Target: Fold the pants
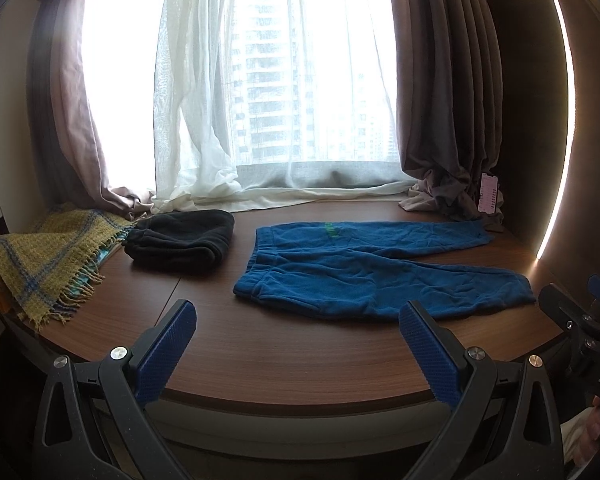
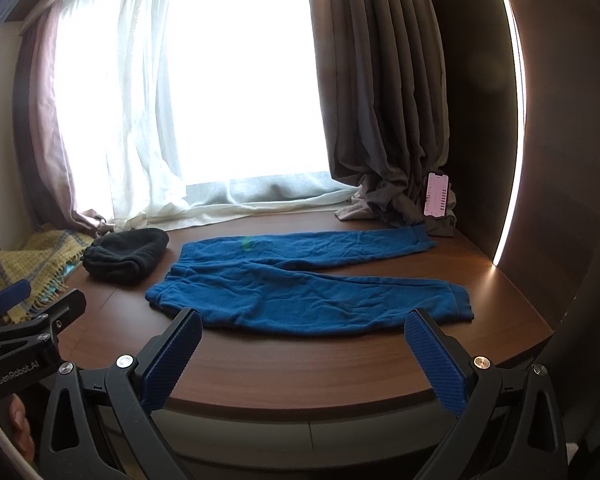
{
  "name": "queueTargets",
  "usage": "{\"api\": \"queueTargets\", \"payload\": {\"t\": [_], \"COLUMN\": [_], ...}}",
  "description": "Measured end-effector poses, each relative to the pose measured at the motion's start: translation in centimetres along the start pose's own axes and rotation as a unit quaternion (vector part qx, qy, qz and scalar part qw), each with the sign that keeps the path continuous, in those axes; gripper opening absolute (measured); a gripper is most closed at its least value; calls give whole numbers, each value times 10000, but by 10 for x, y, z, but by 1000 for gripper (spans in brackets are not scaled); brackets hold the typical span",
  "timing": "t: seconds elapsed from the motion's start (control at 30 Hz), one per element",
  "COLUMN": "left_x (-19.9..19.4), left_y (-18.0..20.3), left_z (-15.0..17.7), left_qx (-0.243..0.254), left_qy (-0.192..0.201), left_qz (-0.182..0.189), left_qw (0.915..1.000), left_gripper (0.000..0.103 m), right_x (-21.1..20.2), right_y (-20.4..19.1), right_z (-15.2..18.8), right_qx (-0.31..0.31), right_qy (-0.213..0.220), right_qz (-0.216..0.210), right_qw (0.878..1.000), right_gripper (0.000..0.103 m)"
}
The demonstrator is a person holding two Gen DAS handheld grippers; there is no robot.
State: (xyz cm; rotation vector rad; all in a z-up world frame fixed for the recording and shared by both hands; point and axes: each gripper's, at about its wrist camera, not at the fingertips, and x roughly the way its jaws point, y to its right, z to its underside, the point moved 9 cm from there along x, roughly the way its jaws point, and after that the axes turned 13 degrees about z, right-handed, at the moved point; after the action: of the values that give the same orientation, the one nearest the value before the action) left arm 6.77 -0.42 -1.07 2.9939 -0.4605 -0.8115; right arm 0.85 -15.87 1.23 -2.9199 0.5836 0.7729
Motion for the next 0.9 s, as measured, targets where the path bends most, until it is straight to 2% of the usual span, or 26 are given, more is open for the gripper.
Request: {"api": "queueTargets", "payload": {"t": [0.9], "left_x": [3], "left_y": [-6], "left_z": [-2], "left_qx": [-73], "left_qy": [-11], "left_qz": [-114], "left_qw": [9999], "left_gripper": [103], "right_x": [3], "right_y": [-5], "right_z": [0], "right_qx": [-52], "right_qy": [-30], "right_qz": [-40], "right_qw": [10000], "right_gripper": [103]}}
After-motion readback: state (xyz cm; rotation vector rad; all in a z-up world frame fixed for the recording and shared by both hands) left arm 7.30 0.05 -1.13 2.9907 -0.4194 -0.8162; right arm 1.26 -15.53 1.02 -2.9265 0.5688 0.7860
